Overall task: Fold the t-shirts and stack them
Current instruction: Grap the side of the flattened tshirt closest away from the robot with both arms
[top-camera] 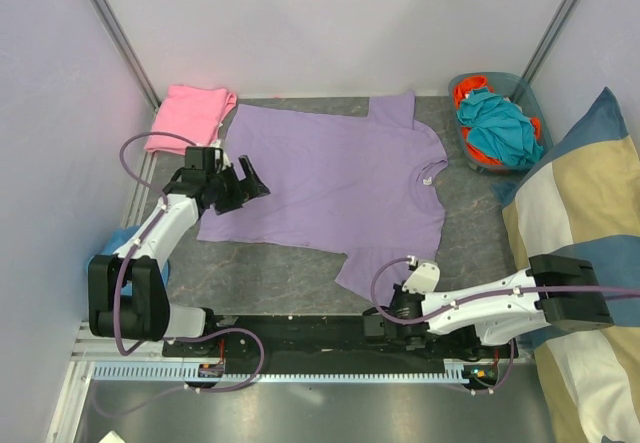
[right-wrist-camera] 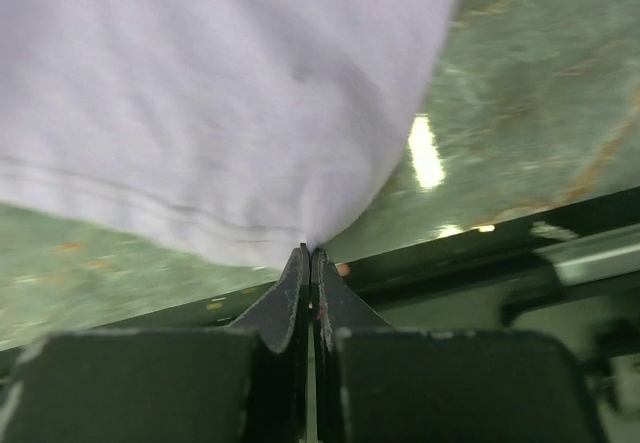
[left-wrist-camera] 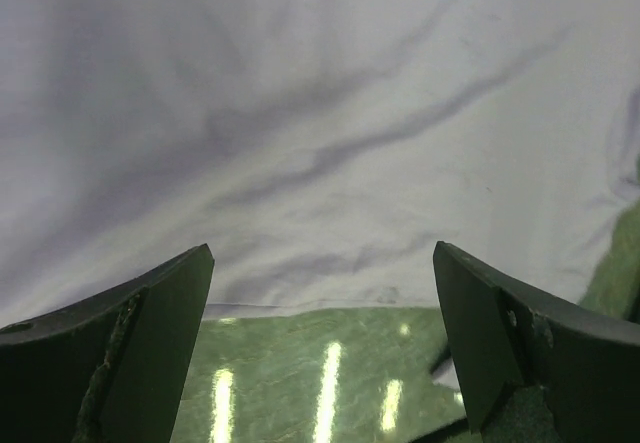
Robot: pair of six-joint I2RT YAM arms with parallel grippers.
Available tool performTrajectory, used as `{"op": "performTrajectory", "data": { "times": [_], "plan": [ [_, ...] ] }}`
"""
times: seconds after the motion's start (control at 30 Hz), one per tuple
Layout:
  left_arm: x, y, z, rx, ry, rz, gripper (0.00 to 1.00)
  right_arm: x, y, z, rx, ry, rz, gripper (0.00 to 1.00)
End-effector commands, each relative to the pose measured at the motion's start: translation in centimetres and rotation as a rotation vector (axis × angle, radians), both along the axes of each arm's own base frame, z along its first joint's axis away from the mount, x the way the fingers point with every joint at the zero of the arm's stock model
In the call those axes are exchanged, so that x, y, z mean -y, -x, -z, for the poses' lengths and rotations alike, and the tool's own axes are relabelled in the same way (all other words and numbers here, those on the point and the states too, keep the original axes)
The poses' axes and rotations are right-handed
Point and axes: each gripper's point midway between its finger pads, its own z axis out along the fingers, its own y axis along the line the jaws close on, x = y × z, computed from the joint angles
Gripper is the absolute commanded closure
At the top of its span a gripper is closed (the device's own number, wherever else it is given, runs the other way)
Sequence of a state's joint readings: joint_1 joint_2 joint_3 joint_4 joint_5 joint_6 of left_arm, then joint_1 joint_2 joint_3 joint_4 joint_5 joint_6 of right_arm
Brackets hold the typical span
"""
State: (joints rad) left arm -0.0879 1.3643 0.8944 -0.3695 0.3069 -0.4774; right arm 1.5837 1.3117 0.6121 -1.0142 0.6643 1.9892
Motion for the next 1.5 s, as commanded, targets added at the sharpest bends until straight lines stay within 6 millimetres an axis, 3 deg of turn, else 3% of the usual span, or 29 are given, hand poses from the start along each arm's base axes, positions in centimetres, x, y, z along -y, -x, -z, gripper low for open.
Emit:
{"op": "performTrajectory", "data": {
  "times": [0.0, 0.17, 0.43, 0.77, 0.93, 1.27, 1.47],
  "plan": [
    [-4.1, -0.4, 0.5, -0.06, -0.069, -0.231, 0.02, -2.1, -2.2, -2.8, 0.097, -0.081, 0.045, 1.0],
    [-6.2, 3.0, 1.9, -0.094, -0.041, -0.505, 0.07, -2.0, -3.3, -3.4, 0.12, -0.069, -0.008, 1.0],
    [-11.0, 7.8, 3.5, -0.089, -0.164, -0.823, 0.18, -1.3, -4.6, -3.7, 0.127, -0.084, -0.048, 1.0],
    [-14.0, 7.6, 3.7, -0.084, -0.31, -0.926, 0.38, -1.0, -5.1, -3.9, 0.121, -0.063, -0.09, 1.0],
    [-14.6, 7.2, 4.9, -0.128, -0.382, -0.922, 0.41, -0.6, -4.9, -3.7, 0.115, -0.082, -0.079, 1.0],
    [-15.6, 5.5, 4.5, -0.08, -0.401, -0.939, 0.45, -0.3, -4.6, -3.2, 0.097, -0.091, -0.075, 1.0],
    [-15.4, 5.0, 5.6, -0.111, -0.385, -0.935, 0.46, -0.2, -4.5, -3.2, 0.093, -0.09, -0.076, 1.0]
  ]
}}
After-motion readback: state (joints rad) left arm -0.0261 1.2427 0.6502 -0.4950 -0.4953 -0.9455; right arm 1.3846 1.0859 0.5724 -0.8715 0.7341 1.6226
